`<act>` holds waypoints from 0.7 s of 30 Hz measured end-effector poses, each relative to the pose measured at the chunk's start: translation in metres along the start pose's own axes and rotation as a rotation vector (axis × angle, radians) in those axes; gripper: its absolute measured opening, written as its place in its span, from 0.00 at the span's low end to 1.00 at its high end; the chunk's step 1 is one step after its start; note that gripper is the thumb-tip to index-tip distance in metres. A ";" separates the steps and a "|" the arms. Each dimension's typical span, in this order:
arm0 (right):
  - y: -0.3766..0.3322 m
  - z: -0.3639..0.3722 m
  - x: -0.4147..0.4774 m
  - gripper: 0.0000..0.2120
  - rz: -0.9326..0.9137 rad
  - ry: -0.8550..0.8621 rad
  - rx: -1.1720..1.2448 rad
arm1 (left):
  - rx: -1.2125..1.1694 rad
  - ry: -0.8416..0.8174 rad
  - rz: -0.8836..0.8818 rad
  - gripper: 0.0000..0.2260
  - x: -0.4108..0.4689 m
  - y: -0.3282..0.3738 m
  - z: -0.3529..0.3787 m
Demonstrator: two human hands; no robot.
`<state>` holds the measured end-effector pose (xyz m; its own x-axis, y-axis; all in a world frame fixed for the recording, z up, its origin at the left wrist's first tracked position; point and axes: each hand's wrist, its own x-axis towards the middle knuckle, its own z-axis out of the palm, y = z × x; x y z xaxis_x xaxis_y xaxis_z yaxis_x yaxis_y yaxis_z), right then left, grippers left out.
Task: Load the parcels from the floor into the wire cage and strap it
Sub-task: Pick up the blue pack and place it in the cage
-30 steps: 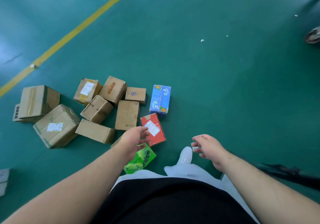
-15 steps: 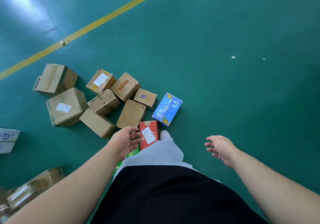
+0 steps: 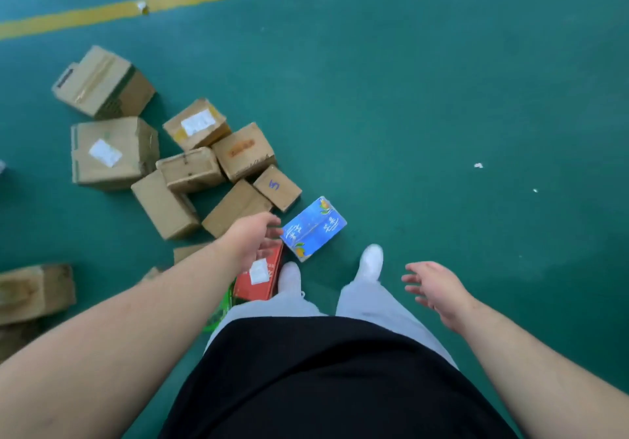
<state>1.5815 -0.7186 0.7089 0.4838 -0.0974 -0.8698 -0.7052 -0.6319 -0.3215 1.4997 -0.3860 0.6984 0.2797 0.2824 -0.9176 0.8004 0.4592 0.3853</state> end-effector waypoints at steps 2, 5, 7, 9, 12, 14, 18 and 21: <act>-0.021 -0.008 0.025 0.10 -0.013 -0.050 -0.120 | -0.083 0.044 -0.032 0.12 0.007 0.003 0.006; -0.061 -0.022 0.065 0.09 -0.110 -0.113 -0.416 | -0.250 0.145 -0.105 0.12 0.014 -0.002 0.013; -0.092 -0.032 0.091 0.08 -0.179 -0.185 -0.641 | -0.367 0.216 -0.175 0.09 0.016 -0.010 0.022; -0.116 -0.041 0.117 0.08 -0.216 -0.269 -0.813 | -0.431 0.271 -0.236 0.08 0.021 -0.025 0.030; -0.157 -0.048 0.177 0.10 -0.283 -0.334 -1.128 | -0.509 0.314 -0.322 0.10 0.042 -0.051 0.045; -0.182 -0.049 0.220 0.12 -0.325 -0.329 -1.375 | -0.534 0.329 -0.359 0.10 0.064 -0.068 0.056; -0.213 -0.021 0.299 0.17 -0.306 -0.246 -1.711 | -0.495 0.305 -0.414 0.09 0.120 -0.099 0.073; -0.209 0.025 0.356 0.18 -0.324 -0.205 -1.704 | -0.392 0.265 -0.453 0.10 0.189 -0.128 0.083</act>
<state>1.8879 -0.6016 0.4572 0.3205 0.1904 -0.9279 0.7500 -0.6494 0.1257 1.4945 -0.4611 0.4674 -0.2197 0.1639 -0.9617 0.5413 0.8406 0.0196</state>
